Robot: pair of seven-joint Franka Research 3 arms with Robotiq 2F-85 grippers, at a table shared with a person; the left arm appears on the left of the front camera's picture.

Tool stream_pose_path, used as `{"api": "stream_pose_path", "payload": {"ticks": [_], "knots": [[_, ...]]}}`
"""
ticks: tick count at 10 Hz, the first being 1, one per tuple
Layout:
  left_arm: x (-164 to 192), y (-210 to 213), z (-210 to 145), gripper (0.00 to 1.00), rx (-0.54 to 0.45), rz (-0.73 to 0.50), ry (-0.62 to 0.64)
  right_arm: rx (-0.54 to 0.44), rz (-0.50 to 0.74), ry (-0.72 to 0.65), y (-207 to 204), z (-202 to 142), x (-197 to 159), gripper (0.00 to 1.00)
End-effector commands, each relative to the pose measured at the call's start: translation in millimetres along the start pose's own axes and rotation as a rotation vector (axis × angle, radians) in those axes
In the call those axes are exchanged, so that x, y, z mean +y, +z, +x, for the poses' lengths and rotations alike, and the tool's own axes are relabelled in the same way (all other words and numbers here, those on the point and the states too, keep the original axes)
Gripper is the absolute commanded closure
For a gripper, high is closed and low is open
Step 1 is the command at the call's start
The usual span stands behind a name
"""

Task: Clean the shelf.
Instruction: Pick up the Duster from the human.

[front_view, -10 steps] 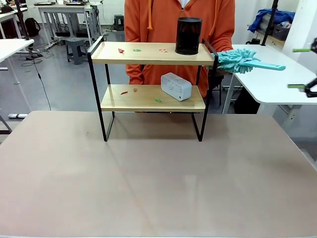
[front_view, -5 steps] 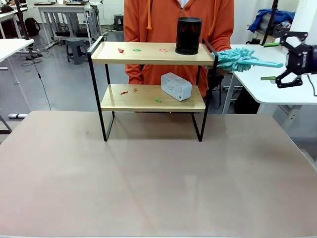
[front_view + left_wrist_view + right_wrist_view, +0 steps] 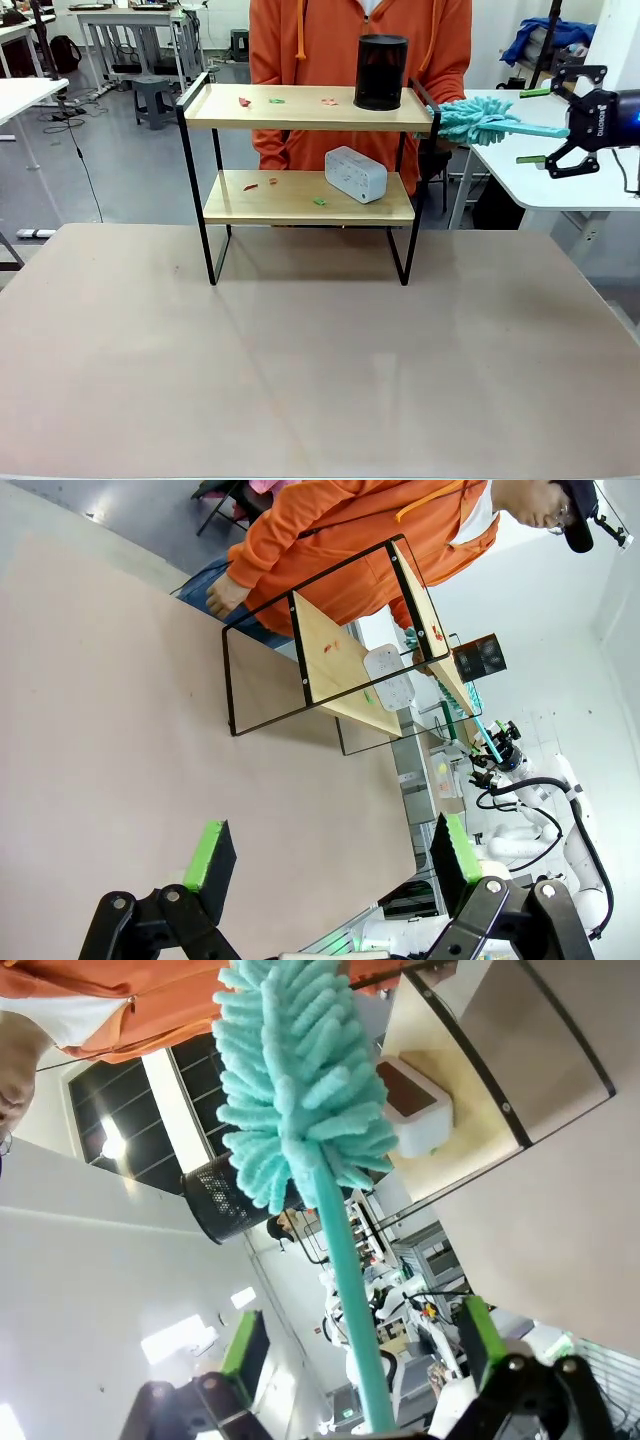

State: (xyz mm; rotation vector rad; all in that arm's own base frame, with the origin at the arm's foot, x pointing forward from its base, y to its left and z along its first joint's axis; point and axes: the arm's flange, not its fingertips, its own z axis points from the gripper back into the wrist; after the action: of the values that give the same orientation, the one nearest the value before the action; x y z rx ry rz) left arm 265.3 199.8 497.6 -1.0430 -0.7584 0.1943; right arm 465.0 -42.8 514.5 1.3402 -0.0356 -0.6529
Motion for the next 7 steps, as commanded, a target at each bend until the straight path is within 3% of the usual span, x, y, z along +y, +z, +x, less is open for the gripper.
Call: {"api": "stream_pose_path", "payload": {"ticks": [1,2,3,4,5,7], "knots": [[-1.1,-0.8,1.0,0.0,-0.013,-0.02,-0.019,-0.017,0.009,0.017,-6.5,-1.4,0.1,0.0],[-1.1,-0.8,1.0,0.0,-0.013,-0.02,-0.019,-0.02,0.008,0.037,-5.7,-1.5,-1.2,0.18],[-1.1,-0.8,1.0,0.0,-0.013,-0.02,-0.019,-0.015,0.009,0.032,-4.8,-1.0,-1.9,0.56],[-1.1,-0.8,1.0,0.0,-0.013,-0.02,-0.019,-0.025,0.007,0.032,-4.2,-0.3,-2.7,0.73],[-1.1,-0.8,1.0,0.0,-0.013,-0.02,-0.019,-0.031,0.011,0.034,-3.4,0.3,-2.9,1.0],[-1.1,-0.8,1.0,0.0,-0.013,-0.02,-0.019,-0.046,0.011,0.036,-2.5,1.5,-3.4,1.0]]}}
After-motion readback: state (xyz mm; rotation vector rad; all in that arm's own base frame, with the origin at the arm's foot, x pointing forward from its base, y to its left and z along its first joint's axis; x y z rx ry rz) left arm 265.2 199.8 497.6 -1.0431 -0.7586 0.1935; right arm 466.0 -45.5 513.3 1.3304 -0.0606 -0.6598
